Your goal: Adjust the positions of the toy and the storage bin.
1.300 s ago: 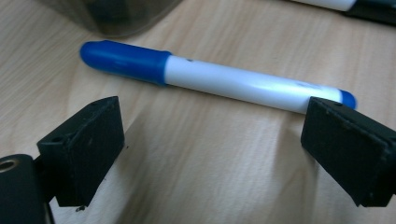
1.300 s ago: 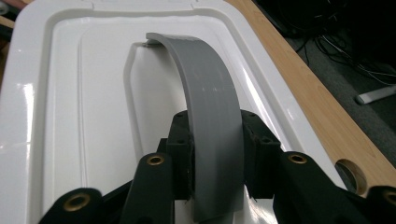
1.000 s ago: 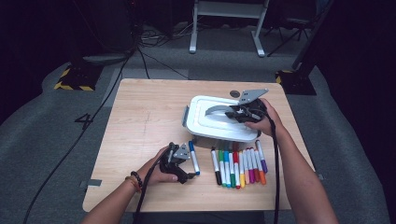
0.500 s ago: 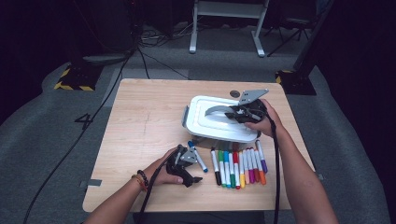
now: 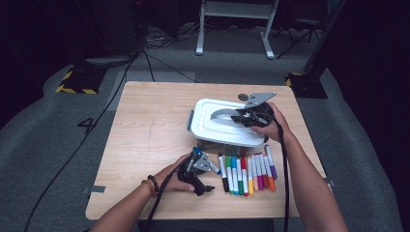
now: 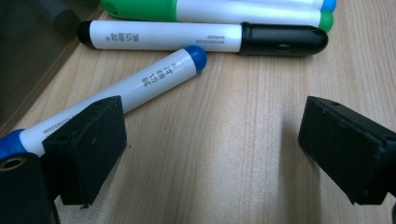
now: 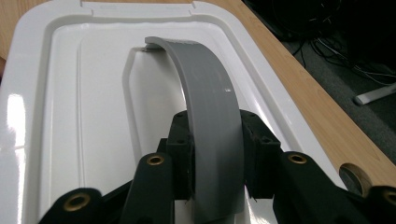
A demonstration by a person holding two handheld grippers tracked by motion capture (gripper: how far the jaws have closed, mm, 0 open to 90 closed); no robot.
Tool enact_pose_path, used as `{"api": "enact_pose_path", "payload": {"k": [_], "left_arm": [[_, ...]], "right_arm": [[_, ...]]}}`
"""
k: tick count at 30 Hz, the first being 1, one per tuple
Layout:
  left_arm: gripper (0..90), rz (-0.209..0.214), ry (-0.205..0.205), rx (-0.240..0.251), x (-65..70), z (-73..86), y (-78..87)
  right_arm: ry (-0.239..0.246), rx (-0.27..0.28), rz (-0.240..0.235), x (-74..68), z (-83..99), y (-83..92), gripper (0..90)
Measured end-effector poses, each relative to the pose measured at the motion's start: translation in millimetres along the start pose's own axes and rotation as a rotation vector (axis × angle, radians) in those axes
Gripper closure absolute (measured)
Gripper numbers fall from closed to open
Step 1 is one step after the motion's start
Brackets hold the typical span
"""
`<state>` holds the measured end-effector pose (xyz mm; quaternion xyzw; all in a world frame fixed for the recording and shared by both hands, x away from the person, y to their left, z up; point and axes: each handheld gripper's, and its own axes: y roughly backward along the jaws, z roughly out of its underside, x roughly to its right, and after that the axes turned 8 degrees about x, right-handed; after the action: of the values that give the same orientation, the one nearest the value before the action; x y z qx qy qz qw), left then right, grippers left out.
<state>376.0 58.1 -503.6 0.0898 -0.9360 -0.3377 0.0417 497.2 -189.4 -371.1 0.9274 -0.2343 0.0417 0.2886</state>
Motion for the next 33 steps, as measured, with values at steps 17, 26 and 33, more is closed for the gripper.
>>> {"api": "enact_pose_path", "payload": {"k": [17,26,33], "left_arm": [[8.3,-0.015,0.012,0.002,2.1,3.9,4.6],[8.3,-0.077,0.062,0.006,5.7,25.6,29.8],[8.3,-0.133,0.109,0.014,7.7,51.3,59.8]], "right_arm": [[0.015,0.018,-0.018,-8.0,-15.1,-23.9,68.5],[-0.01,0.06,0.005,-7.4,-18.5,-21.4,69.3],[-0.002,0.074,0.013,-7.4,-18.9,-13.1,69.6]]}}
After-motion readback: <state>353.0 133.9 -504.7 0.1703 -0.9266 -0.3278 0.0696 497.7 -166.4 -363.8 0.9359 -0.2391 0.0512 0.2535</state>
